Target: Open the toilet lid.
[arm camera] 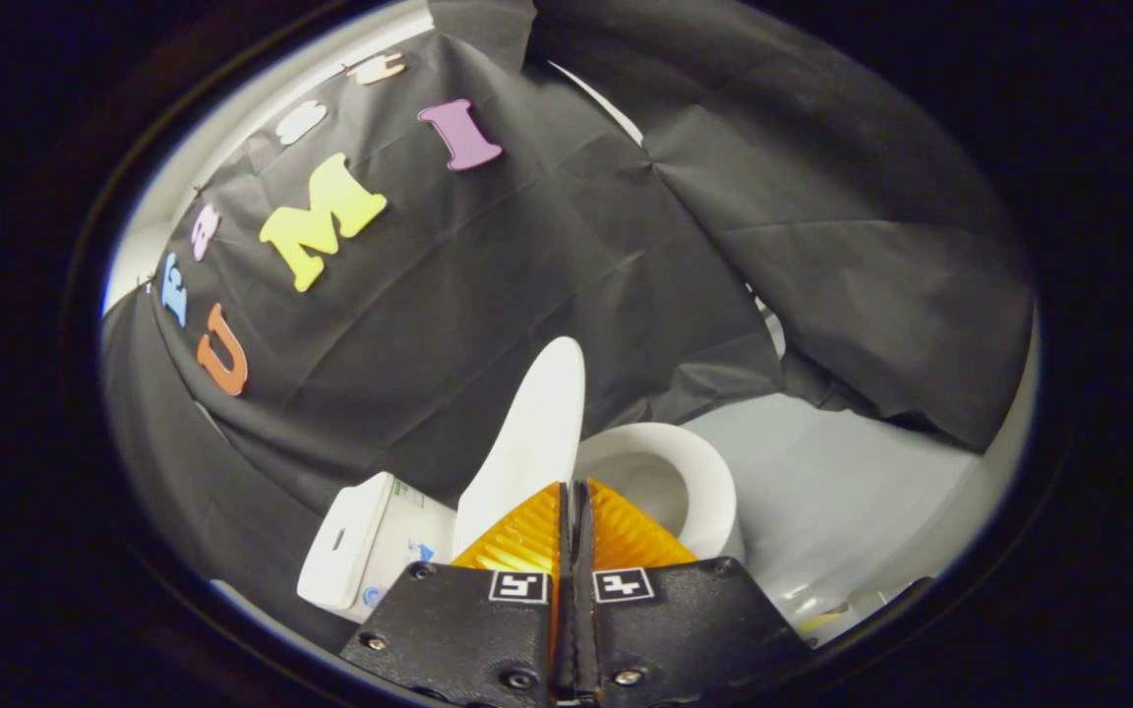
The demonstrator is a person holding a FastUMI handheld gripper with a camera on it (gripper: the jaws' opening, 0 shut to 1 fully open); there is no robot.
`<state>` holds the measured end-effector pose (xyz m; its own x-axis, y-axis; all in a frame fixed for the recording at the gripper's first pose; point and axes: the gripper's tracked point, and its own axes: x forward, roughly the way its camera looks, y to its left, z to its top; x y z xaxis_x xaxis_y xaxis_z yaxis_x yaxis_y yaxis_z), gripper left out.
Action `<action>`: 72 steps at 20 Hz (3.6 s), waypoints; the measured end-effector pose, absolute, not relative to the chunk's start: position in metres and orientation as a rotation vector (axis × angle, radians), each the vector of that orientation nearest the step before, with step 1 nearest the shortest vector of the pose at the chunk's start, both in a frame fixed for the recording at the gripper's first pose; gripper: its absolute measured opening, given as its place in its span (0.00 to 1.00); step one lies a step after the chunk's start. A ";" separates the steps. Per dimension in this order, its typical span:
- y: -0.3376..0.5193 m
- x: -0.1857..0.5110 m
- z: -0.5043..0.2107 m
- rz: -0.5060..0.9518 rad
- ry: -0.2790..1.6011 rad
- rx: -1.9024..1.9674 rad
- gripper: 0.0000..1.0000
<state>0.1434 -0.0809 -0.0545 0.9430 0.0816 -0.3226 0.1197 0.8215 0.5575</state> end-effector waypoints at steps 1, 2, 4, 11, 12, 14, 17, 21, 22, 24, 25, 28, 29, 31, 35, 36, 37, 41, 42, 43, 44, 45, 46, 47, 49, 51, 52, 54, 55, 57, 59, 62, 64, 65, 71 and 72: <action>-0.079 0.143 -0.051 -0.018 0.340 0.610 0.04; -0.075 0.143 -0.048 -0.014 0.334 0.614 0.04; -0.068 0.142 -0.040 -0.005 0.325 0.606 0.04; -0.037 0.145 -0.011 0.011 0.288 0.526 0.04; -0.034 0.145 -0.007 0.012 0.283 0.525 0.04; -0.027 0.144 -0.001 0.025 0.273 0.531 0.04; -0.017 0.145 0.005 0.041 0.268 0.535 0.05; -0.005 0.144 0.013 0.054 0.255 0.522 0.05; -0.002 0.144 0.015 0.058 0.253 0.518 0.05; 0.005 0.144 0.019 0.066 0.250 0.511 0.05; 0.008 0.144 0.021 0.071 0.248 0.503 0.05; 0.018 0.145 0.027 0.079 0.243 0.494 0.05; 0.021 0.144 0.029 0.085 0.239 0.495 0.05; 0.027 0.144 0.032 0.095 0.234 0.493 0.05; 0.036 0.145 0.037 0.113 0.226 0.491 0.05; 0.038 0.144 0.038 0.120 0.224 0.494 0.05; 0.042 0.144 0.040 0.126 0.223 0.493 0.05; 0.059 0.142 0.051 0.147 0.214 0.456 0.05; 0.065 0.141 0.055 0.154 0.210 0.445 0.05; 0.069 0.141 0.057 0.157 0.208 0.429 0.05; 0.074 0.142 0.060 0.159 0.204 0.414 0.06; 0.080 0.141 0.063 0.161 0.201 0.402 0.06; 0.086 0.140 0.066 0.167 0.198 0.391 0.06; 0.092 0.139 0.068 0.174 0.195 0.382 0.06; 0.106 0.139 0.074 0.191 0.192 0.362 0.06; 0.120 0.138 0.080 0.208 0.196 0.339 0.05; 0.126 0.139 0.083 0.212 0.198 0.327 0.06; 0.137 0.140 0.087 0.217 0.207 0.297 0.06; 0.143 0.139 0.088 0.219 0.211 0.281 0.06; 0.159 0.138 0.094 0.233 0.213 0.248 0.06; 0.172 0.136 0.096 0.240 0.208 0.214 0.06; 0.192 0.135 0.099 0.245 0.202 0.181 0.06; 0.208 0.135 0.101 0.261 0.203 0.168 0.06; 0.216 0.135 0.102 0.271 0.204 0.160 0.06; 0.251 0.137 0.105 0.284 0.200 0.111 0.06; 0.257 0.135 0.104 0.292 0.202 0.105 0.06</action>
<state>0.1346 0.2568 0.1037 0.9379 0.2955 -0.1818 -0.2746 0.9525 0.1319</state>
